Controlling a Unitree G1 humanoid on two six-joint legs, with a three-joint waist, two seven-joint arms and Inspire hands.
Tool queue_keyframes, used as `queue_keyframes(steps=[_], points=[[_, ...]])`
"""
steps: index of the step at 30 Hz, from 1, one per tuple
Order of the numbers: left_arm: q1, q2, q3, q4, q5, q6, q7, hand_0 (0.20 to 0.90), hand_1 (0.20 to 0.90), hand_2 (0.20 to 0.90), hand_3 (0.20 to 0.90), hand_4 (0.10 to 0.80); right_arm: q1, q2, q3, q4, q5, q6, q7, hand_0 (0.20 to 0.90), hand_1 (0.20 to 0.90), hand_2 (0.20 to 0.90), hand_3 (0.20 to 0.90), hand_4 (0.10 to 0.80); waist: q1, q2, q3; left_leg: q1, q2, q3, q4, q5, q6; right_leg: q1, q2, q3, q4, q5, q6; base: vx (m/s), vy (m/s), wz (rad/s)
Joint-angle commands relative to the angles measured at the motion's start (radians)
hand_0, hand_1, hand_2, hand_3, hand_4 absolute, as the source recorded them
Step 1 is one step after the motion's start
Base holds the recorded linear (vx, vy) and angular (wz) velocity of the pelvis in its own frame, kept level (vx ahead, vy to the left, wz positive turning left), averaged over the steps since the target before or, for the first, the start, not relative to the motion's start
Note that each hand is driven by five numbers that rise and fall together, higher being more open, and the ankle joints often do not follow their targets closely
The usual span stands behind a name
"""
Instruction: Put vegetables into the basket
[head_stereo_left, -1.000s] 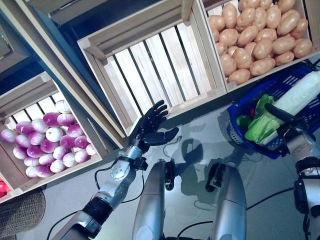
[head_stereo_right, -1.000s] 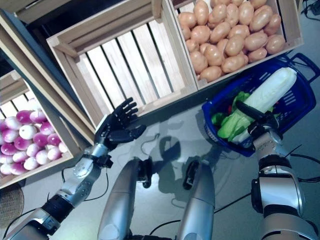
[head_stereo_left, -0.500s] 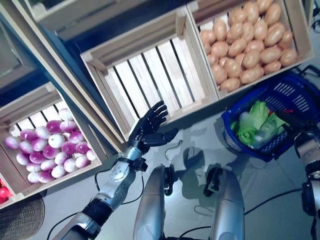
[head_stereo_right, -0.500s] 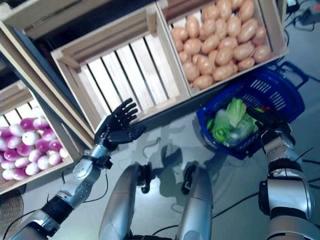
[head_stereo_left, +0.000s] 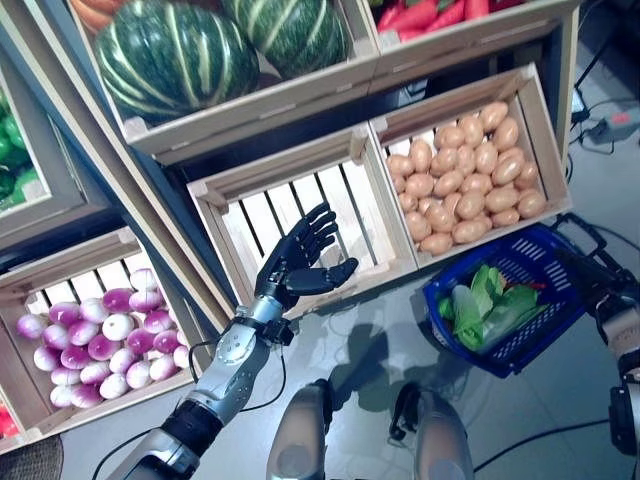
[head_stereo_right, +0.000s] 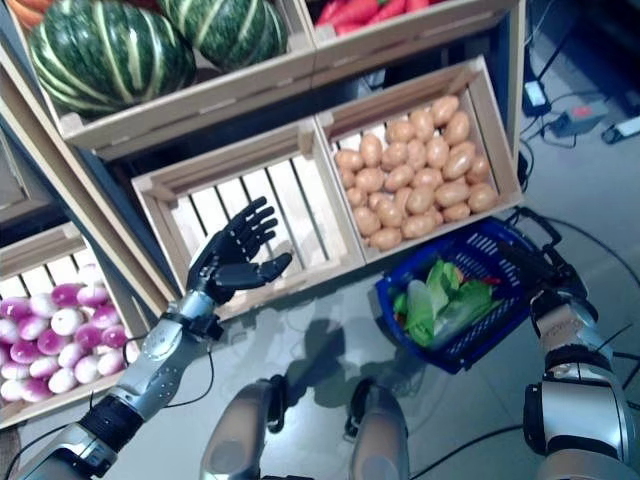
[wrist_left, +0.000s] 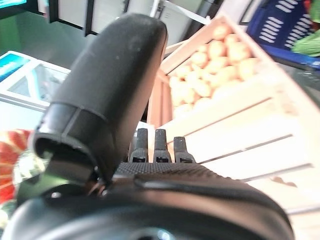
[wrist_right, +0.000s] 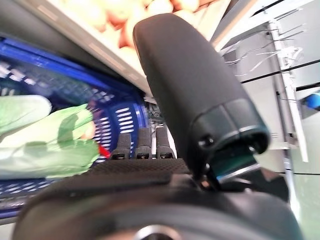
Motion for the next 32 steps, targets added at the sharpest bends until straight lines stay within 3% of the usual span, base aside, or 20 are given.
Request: queue_keyframes(steps=[1, 8, 10, 14, 21, 24, 28, 32], points=[[0.044, -0.008, 0.066, -0.057, 0.018, -0.035, -0.054, 0.9, 0.9, 0.9, 0.9, 0.8, 0.069, 0.072, -0.009, -0.043, 0.053, -0.075, 0.081, 0.9, 0.9, 0.9, 0.9, 0.8, 0.006, -0.059, -0.164, 0.077, -0.016, 0.061, -0.117, 0.002, 0.04, 0.203, 0.041, 0.002, -0.291, 0.105, -0.009, 0.161, -0.012, -0.15], [0.115, -0.055, 0.093, 0.03, 0.132, -0.036, -0.07, 0.9, 0.9, 0.9, 0.9, 0.8, 0.238, 0.327, 0.086, -0.198, 0.053, -0.188, 0.067, 0.9, 0.9, 0.9, 0.9, 0.8, -0.011, -0.066, -0.233, 0.203, -0.035, 0.09, -0.333, 0.101, 0.04, 0.307, 0.067, 0.027, -0.471, 0.188, 0.003, 0.067, 0.038, -0.1], [0.174, -0.087, 0.118, 0.092, 0.175, -0.067, -0.082, 0.9, 0.9, 0.9, 0.9, 0.8, 0.39, 0.467, 0.146, -0.29, 0.038, -0.238, 0.052, 0.9, 0.9, 0.9, 0.9, 0.8, -0.031, -0.059, -0.26, 0.26, -0.044, 0.101, -0.426, 0.135, 0.041, 0.336, 0.079, 0.052, -0.524, 0.212, 0.01, 0.111, 0.115, -0.1], [0.215, -0.114, 0.149, 0.184, 0.236, -0.099, -0.052, 0.9, 0.9, 0.9, 0.9, 0.8, 0.502, 0.57, 0.203, -0.347, 0.027, -0.2, -0.002, 0.9, 0.9, 0.9, 0.9, 0.8, -0.056, -0.051, -0.289, 0.315, -0.044, 0.105, -0.532, 0.177, 0.035, 0.364, 0.089, 0.076, -0.602, 0.255, 0.021, 0.078, 0.083, -0.12], [0.253, -0.221, 0.133, 0.464, 0.367, -0.039, -0.082, 0.9, 0.9, 0.9, 0.9, 0.8, 0.601, 0.649, 0.352, -0.384, -0.078, -0.081, 0.077, 0.9, 0.9, 0.9, 0.9, 0.8, -0.088, -0.046, -0.318, 0.317, -0.055, 0.107, -0.577, 0.192, 0.026, 0.358, 0.104, 0.095, -0.657, 0.288, 0.033, 0.002, 0.066, -0.16], [0.26, -0.258, 0.122, 0.566, 0.417, -0.015, -0.078, 0.9, 0.9, 0.9, 0.9, 0.8, 0.626, 0.672, 0.378, -0.387, -0.036, -0.087, 0.1, 0.9, 0.9, 0.9, 0.9, 0.8, -0.103, -0.045, -0.319, 0.325, -0.059, 0.113, -0.577, 0.191, 0.029, 0.362, 0.106, 0.099, -0.657, 0.286, 0.033, 0.015, 0.056, -0.08], [0.238, -0.296, 0.109, 0.695, 0.453, -0.044, -0.006, 0.9, 0.9, 0.9, 0.9, 0.8, 0.617, 0.693, 0.366, -0.344, 0.069, -0.071, 0.146, 0.9, 0.9, 0.9, 0.9, 0.8, -0.112, -0.041, -0.324, 0.336, -0.061, 0.12, -0.577, 0.185, 0.033, 0.371, 0.108, 0.098, -0.657, 0.278, 0.035, 0.02, 0.034, -0.05], [0.215, -0.332, 0.083, 0.856, 0.504, -0.055, 0.073, 0.9, 0.9, 0.9, 0.9, 0.8, 0.577, 0.698, 0.381, -0.192, -0.041, -0.106, 0.204, 0.9, 0.9, 0.9, 0.9, 0.8, -0.098, -0.044, -0.329, 0.343, -0.066, 0.108, -0.577, 0.183, 0.034, 0.385, 0.105, 0.084, -0.657, 0.271, 0.036, 0.003, 0.0, -0.01]])
